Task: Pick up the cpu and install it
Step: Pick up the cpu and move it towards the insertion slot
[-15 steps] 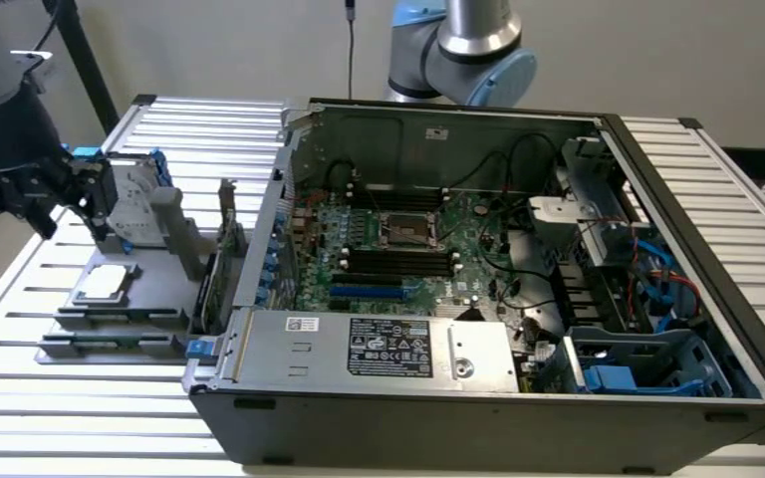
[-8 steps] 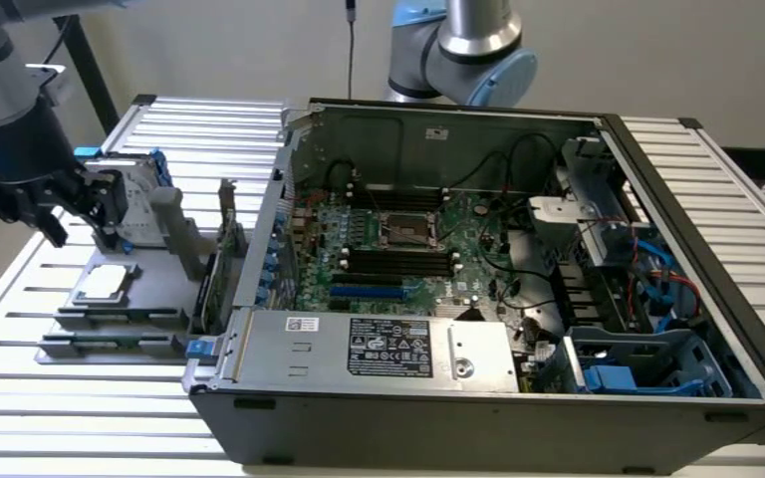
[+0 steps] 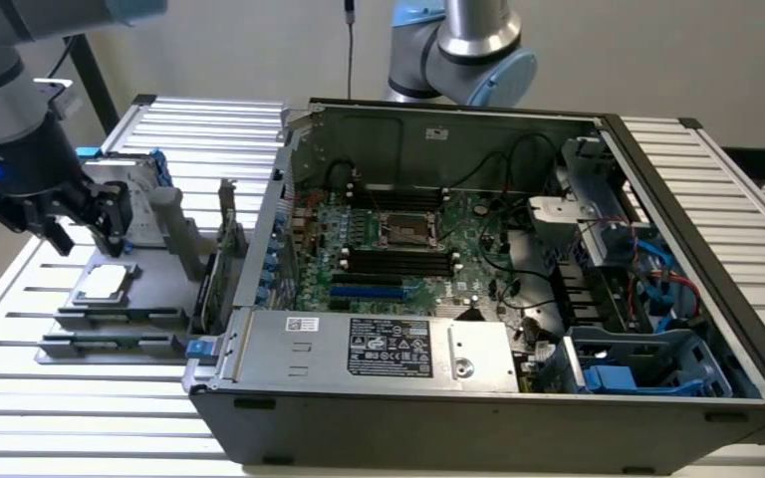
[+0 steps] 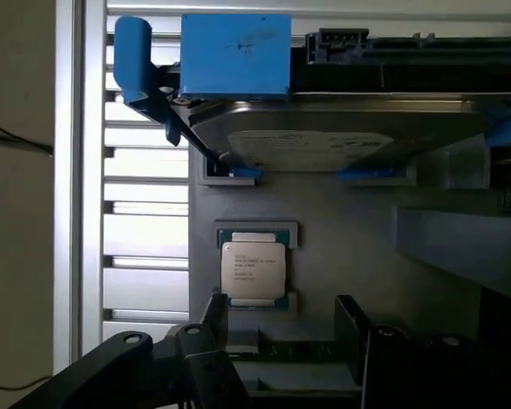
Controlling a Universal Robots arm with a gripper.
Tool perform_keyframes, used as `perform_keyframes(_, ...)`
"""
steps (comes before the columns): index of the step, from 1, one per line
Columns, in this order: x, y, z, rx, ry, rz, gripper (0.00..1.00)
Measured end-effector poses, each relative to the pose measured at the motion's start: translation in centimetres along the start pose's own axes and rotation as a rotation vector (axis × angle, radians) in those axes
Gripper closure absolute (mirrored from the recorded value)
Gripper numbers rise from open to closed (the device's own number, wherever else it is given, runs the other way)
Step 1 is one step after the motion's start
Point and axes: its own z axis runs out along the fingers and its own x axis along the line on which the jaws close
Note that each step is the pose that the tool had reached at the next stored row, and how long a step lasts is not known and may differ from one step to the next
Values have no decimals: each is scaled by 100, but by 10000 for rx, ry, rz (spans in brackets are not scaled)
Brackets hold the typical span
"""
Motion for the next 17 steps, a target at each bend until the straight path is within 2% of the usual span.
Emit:
perform_keyframes(6,7,-5,108,1,1,-4,38)
perform_keyframes(17,99,-14,306,0,19,-4,38)
